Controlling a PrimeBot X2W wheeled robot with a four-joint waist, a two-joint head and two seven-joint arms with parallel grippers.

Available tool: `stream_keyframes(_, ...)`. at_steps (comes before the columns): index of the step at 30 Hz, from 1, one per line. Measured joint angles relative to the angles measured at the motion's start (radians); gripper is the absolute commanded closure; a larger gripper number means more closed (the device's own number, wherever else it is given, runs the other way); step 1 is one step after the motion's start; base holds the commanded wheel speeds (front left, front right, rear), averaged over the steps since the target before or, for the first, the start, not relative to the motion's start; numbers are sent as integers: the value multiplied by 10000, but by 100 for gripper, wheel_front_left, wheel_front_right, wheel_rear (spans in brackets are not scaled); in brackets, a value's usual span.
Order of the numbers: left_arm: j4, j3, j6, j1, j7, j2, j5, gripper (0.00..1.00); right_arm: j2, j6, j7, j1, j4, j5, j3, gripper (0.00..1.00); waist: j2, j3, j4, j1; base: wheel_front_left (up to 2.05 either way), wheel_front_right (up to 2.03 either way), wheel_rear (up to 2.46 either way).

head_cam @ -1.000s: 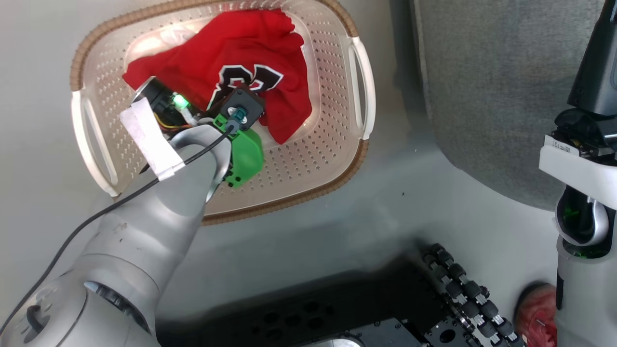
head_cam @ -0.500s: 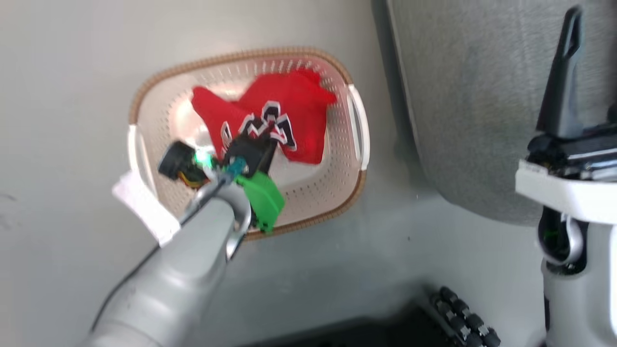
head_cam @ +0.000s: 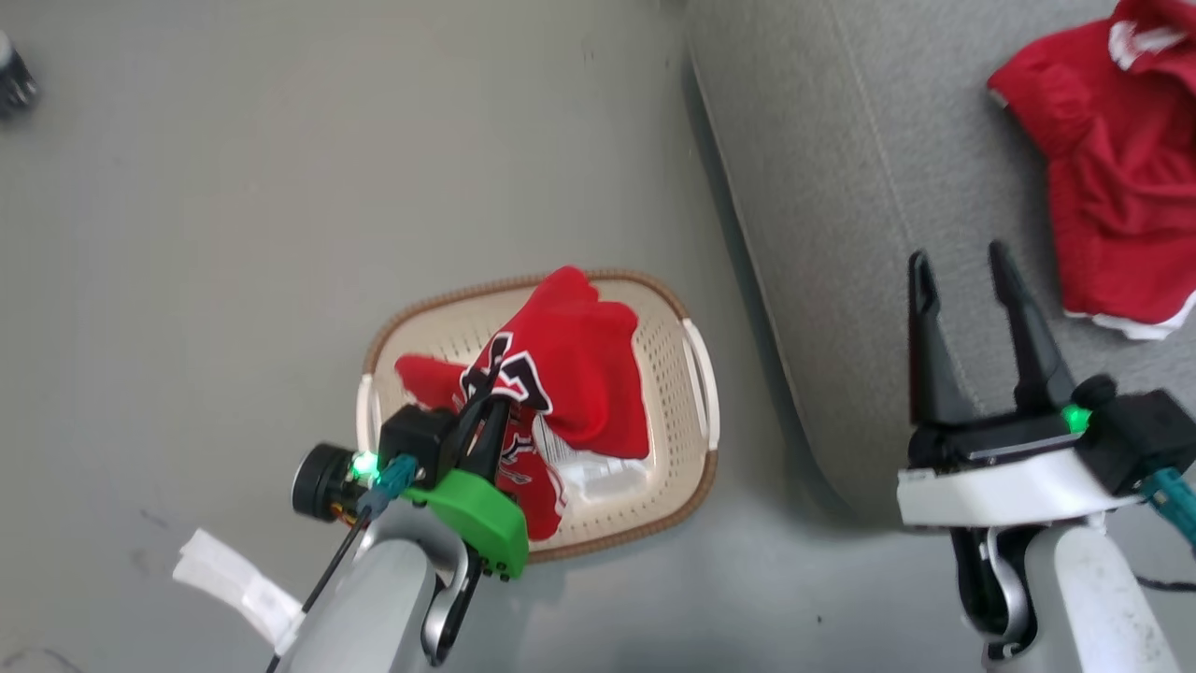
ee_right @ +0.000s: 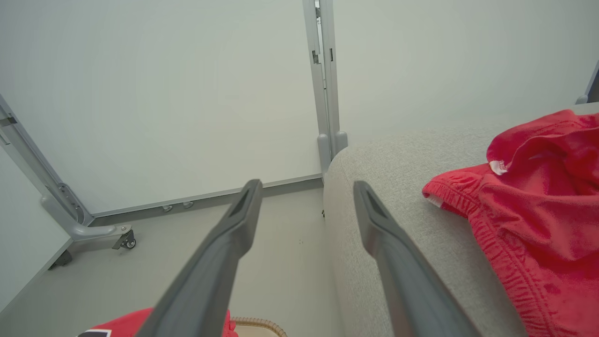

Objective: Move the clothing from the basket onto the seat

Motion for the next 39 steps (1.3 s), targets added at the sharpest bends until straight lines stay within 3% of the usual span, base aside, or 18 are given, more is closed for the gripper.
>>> stream_keyframes(10, -1783, 1473, 25, 2114, -2, -107, 556, 100, -15, 0, 0, 1239, 963, -458, 594, 0, 0, -2440, 127, -1, 0, 0, 0)
stream_keyframes(22, -3039, 2130, -247, 2881, -2, -211, 917, 100, -146, 0, 0, 2024, 980, -834, 694, 0, 0, -4317, 271, -1, 0, 0, 0)
stream_keyframes(28, -3241, 1946, -380, 2871, -2, -226, 1047, 100, -339, 0, 0, 2099, 989, -1007, 1361, 0, 0, -4564, 351, -1, 0, 0, 0)
stream_keyframes(39, -3189, 520, -558, 1689, 0, -238, 920, 100, -742, 0, 0, 922, 1801, -1360, 4128, 0, 0, -4543, 476, -1, 0, 0, 0)
